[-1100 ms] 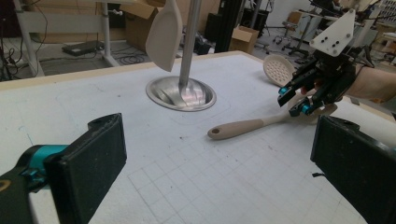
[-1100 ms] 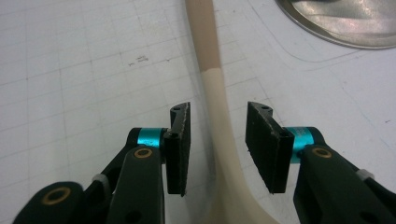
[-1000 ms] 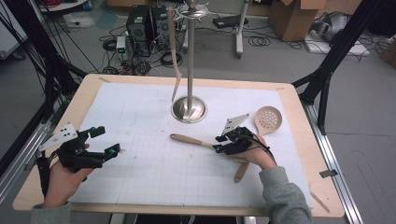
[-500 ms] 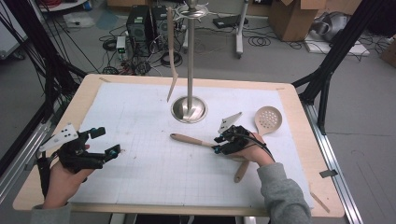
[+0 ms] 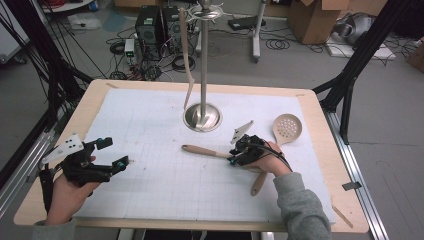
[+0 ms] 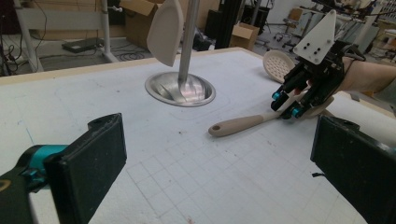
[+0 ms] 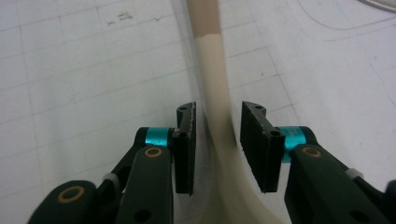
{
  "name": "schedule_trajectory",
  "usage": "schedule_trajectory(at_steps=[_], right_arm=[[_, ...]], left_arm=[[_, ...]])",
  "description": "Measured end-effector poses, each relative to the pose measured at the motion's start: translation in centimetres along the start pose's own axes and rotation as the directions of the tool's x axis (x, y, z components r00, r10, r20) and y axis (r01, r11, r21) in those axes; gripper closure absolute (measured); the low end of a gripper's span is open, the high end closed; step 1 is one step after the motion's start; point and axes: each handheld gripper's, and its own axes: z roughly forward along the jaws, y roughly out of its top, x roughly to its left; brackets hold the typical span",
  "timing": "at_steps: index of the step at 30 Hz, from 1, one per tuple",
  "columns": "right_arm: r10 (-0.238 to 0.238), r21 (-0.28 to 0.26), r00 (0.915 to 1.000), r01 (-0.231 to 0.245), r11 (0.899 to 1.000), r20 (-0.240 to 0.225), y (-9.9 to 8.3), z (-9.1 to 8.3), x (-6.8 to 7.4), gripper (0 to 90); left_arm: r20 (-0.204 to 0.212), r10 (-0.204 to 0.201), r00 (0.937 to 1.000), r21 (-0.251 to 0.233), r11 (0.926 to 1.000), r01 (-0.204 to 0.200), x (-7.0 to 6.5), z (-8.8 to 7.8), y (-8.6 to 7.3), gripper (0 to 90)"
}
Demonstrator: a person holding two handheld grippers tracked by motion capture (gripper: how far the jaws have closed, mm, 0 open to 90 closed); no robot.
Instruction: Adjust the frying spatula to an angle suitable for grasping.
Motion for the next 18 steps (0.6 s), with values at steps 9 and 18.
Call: schedule_trajectory(at_steps=[9,18], right_arm=[[-0.007,-0.002,0.9999,0.007,1.0,-0.007,-0.08,0.12,-0.1,75.4],[0.024,0.025,0.9997,-0.024,0.999,-0.01,0.16,-0.01,-0.09,77.8]], left_arm=[[0.002,0.0,1.0,0.002,1.0,0.0,-0.09,0.12,-0.06,3.9],[0.001,0.001,1.0,0.004,1.0,-0.001,-0.08,0.13,-0.06,3.9]])
